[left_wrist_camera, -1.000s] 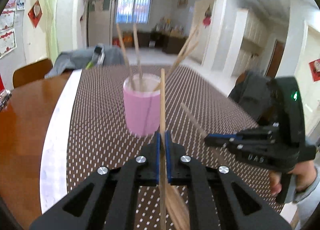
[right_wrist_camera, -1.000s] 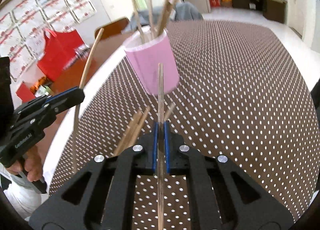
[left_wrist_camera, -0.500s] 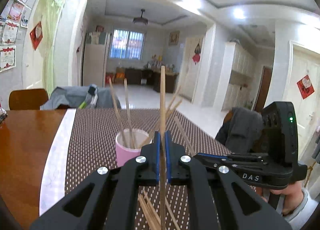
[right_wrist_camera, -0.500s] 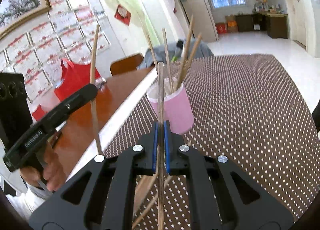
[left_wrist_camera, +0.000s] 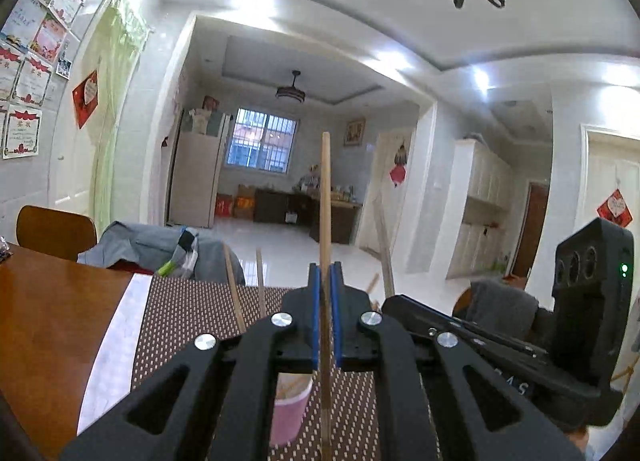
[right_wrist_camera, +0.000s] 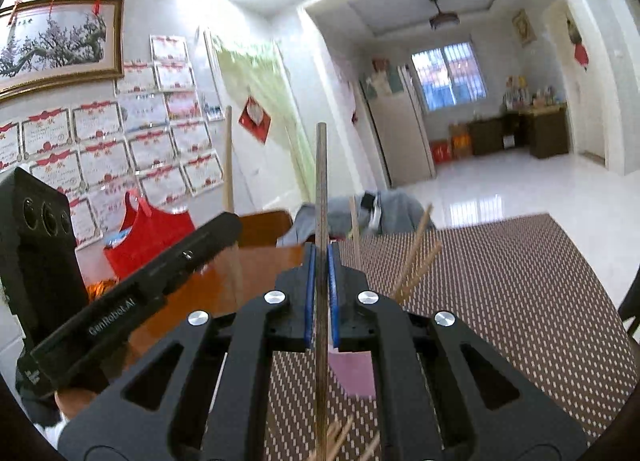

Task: Organize utensils
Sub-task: 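Lift the chopsticks with both tools and carry them over the pink cup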

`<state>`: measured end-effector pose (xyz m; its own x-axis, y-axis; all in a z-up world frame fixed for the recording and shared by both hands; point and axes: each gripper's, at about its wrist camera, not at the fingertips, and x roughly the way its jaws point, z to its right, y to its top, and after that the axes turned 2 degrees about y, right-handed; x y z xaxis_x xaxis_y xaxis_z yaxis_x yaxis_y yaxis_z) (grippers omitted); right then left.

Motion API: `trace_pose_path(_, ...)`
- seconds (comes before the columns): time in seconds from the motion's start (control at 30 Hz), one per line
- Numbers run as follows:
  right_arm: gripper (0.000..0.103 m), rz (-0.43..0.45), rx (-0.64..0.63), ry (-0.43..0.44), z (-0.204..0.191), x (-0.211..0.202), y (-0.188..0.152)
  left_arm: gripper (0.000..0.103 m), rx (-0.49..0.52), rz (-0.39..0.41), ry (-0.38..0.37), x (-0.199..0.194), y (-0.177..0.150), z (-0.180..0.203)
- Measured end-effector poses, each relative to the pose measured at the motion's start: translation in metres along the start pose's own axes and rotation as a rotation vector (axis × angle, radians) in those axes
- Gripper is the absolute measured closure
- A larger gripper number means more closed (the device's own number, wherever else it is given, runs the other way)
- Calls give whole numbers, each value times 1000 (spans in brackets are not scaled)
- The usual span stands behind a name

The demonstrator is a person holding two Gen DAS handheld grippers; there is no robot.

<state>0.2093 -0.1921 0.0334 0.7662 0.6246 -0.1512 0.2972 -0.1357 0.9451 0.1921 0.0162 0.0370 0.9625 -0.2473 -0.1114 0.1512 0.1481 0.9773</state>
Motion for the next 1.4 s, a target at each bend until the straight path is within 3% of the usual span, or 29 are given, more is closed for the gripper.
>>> trace_pose_path(0.33,96,161,-29,-60,-3,46,10,97,-2,71,40,35,12,-16)
trace_pose_path(0.6,96,240,-42,-76,-3,71,15,97,-32,184,87,56,11,-35)
trace_pose_path(0.8,96,276,-51,-88,1,82,12,97,-41,144,119,78,2,-47)
trace_pose_path(1.13,96,246,-36,-103,11,90,-2,97,-21,97,126,85,-15,-51)
trace_pose_path(1.2,96,237,-40,-106,12,88,-5,93,-27,91,128,82,-15,-53)
trace_pose_path(1.27,96,227,-37,-109,13,87,-8,81,-37,81,138,79,-15,-54)
trace_pose_path(1.4,96,201,-35,-114,12,85,-14,77,-23,54,147,75,-15,-52)
